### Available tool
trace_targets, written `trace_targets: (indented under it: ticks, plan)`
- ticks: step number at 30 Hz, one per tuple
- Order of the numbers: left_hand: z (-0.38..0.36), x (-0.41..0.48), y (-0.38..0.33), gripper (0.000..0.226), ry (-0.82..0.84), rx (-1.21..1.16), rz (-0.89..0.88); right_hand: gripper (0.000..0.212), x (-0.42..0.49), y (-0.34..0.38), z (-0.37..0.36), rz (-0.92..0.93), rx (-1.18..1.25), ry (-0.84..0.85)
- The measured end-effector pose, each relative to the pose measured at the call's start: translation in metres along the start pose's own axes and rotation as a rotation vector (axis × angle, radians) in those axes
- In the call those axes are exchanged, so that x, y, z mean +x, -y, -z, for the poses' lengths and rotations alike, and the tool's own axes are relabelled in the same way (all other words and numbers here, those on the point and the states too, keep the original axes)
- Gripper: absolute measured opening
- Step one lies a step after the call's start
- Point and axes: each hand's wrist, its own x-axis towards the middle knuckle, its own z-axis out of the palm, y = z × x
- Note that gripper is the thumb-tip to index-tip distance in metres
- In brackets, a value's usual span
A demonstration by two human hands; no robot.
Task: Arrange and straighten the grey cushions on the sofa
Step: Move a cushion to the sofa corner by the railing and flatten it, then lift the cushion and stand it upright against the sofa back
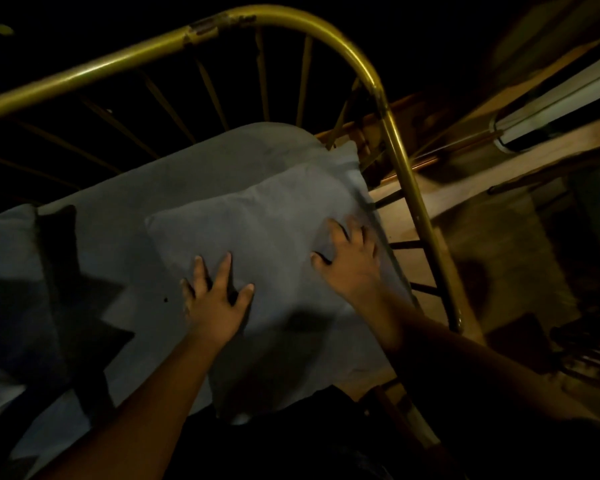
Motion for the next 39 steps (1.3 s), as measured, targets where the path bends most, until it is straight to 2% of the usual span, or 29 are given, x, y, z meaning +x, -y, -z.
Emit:
trace_targets:
  ticks: [3, 7, 16, 20, 23, 26, 32, 36, 39]
  plan:
    - [0.018, -0.005, 0.004, 0.076, 0.050, -0.065, -0.014, 0.076, -0.016, 0.025, -0.001, -0.027, 0.040, 0.040]
    - [0.068, -0.029, 0.011, 0.070, 0.043, -0.217, -0.107, 0.064, -0.051, 0.078, 0.008, 0.155, 0.105, 0.060]
    - [0.240, -0.112, 0.098, 0.051, -0.387, -0.310, -0.239, 0.048, -0.148, 0.261, 0.011, 0.615, 0.141, 0.005]
    - [0.316, -0.160, 0.146, 0.035, -0.502, -0.263, -0.264, 0.042, -0.194, 0.354, 0.021, 0.813, 0.281, -0.012]
    - [0.362, -0.195, 0.186, 0.032, -0.587, -0.232, -0.267, 0.038, -0.227, 0.419, 0.025, 0.945, 0.271, -0.083]
    - [0.398, -0.220, 0.231, 0.032, -0.660, -0.222, -0.232, 0.040, -0.258, 0.477, 0.023, 1.002, 0.261, -0.079]
    - [0.436, -0.226, 0.339, 0.028, -0.836, -0.298, -0.034, 0.035, -0.295, 0.582, -0.013, 1.118, 0.148, -0.031]
    - [0.439, -0.208, 0.416, 0.034, -0.880, -0.389, 0.221, 0.051, -0.289, 0.649, -0.041, 1.154, -0.017, 0.039]
    - [0.430, -0.192, 0.458, 0.047, -0.857, -0.466, 0.354, 0.065, -0.270, 0.684, -0.060, 1.078, -0.165, 0.038]
